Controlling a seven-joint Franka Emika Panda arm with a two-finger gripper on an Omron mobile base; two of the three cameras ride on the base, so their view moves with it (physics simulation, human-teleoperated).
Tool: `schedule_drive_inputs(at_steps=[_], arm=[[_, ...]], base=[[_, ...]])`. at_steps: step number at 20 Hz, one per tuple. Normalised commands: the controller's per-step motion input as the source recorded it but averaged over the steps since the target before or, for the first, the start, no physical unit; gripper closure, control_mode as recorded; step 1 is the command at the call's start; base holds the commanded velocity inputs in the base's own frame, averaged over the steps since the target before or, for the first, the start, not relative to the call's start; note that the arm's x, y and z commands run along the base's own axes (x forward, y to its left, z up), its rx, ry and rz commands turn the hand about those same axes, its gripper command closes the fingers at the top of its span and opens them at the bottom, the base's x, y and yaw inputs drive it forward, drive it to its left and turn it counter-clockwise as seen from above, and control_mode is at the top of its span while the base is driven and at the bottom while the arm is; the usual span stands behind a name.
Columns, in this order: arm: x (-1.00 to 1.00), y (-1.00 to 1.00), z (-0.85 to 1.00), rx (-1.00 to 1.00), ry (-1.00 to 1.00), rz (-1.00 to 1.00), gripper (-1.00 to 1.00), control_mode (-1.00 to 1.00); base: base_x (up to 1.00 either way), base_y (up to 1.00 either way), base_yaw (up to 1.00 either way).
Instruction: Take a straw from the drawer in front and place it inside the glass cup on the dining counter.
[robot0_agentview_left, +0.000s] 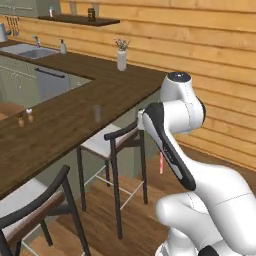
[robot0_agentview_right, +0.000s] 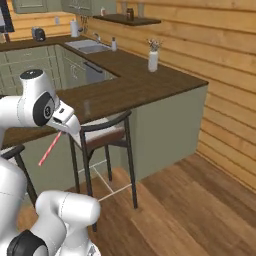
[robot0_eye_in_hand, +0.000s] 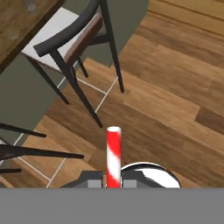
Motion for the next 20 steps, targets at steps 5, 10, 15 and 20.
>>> schedule_drive_inputs(at_steps=[5,10,15,20], arm=[[0.00,0.00,0.00,0.00,0.00,0.00,1.00,1.00],[0.00,0.00,0.00,0.00,0.00,0.00,1.00,1.00],[0.00,0.00,0.00,0.00,0.00,0.00,1.00,1.00],[0.00,0.00,0.00,0.00,0.00,0.00,1.00,1.00]], base=[[0.58,-0.73,0.60],[0.43,-0.79,0.58],[0.44,-0.68,0.57],[0.61,-0.40,0.48]])
